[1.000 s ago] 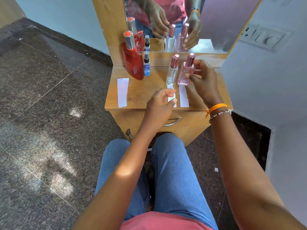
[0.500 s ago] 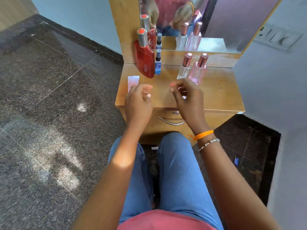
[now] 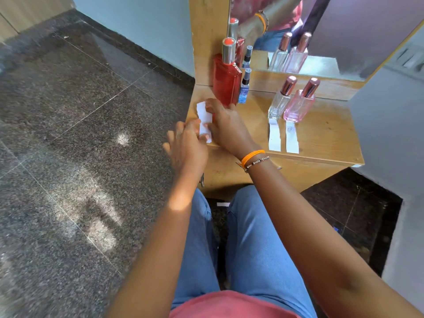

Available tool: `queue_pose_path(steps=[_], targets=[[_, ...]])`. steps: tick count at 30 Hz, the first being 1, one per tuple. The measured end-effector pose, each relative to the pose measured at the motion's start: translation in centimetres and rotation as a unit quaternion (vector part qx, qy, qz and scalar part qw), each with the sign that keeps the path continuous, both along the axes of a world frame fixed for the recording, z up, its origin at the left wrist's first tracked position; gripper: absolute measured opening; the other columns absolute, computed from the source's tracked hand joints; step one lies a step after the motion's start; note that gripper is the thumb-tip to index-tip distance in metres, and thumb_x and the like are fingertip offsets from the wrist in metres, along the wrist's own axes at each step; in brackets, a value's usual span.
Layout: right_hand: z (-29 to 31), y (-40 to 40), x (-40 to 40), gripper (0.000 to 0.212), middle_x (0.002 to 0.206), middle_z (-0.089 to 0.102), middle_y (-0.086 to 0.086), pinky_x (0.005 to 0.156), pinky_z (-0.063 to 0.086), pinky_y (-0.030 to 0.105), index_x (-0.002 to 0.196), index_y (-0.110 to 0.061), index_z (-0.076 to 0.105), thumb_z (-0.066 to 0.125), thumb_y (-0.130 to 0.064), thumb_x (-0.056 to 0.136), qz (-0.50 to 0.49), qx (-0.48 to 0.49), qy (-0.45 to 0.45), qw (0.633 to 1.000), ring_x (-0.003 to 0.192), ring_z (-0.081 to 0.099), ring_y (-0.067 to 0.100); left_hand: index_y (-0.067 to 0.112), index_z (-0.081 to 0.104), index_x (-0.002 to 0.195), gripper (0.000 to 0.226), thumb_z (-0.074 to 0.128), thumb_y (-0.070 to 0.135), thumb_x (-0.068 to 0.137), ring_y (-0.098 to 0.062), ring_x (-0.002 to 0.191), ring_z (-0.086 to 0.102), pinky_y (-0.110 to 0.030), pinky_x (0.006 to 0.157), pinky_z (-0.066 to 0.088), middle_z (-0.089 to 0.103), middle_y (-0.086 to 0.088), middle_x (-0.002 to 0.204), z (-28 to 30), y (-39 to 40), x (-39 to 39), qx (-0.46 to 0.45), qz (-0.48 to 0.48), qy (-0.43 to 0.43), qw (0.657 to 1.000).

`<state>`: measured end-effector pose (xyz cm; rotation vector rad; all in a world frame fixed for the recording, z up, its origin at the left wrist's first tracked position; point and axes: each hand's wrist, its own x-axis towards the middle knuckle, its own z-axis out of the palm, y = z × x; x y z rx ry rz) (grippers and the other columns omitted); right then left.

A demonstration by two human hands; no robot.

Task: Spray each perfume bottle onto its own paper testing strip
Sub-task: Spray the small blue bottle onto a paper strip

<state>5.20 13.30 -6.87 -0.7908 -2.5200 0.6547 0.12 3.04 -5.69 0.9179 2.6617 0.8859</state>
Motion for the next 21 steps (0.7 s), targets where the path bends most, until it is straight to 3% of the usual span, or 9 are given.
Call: queue_pose_path(steps=[6,15,21], targets=[[-0.4,0.2,-0.7,0.052,0.110,0.066,0.009,0.086,0.050,0.044,0.117,-0.009,0.053,0.063,0.002,0.067,-0.040,-0.090,0.089,0.991,0.104,0.057,0.032,0.030,0.052,0.125,0.038,0.059,0.029,0.088,-0.028,0.119,0.040,-0.044,0.094,0.031,0.053,-0.002,0.124,-0.2,-0.1,-0.1,0.010,0.001,-0.013,1.000],[0.6,0.5,-1.9,0.035,0.080,0.058,-0.003,0.072,0.045,0.020,0.103,-0.008,0.061,0.069,0.004,0.071,-0.074,-0.142,0.150,0.976,0.075,0.055,0.010,0.028,0.055,0.118,0.031,0.059,0.027,0.088,-0.030,0.115,0.042,-0.043,0.090,0.031,0.054,-0.004,0.118,-0.2,-0.1,0.0,0.015,-0.003,-0.011,1.000],[0.4,0.4,-1.6,0.018,0.067,0.058,-0.010,0.060,0.040,0.005,0.081,-0.011,0.065,0.072,0.003,0.072,-0.090,-0.176,0.191,0.961,0.059,0.052,-0.008,0.029,0.055,0.117,0.032,0.061,0.028,0.086,-0.029,0.115,0.042,-0.042,0.091,0.031,0.055,-0.002,0.117,-0.2,-0.1,-0.1,0.024,0.002,-0.032,0.999]])
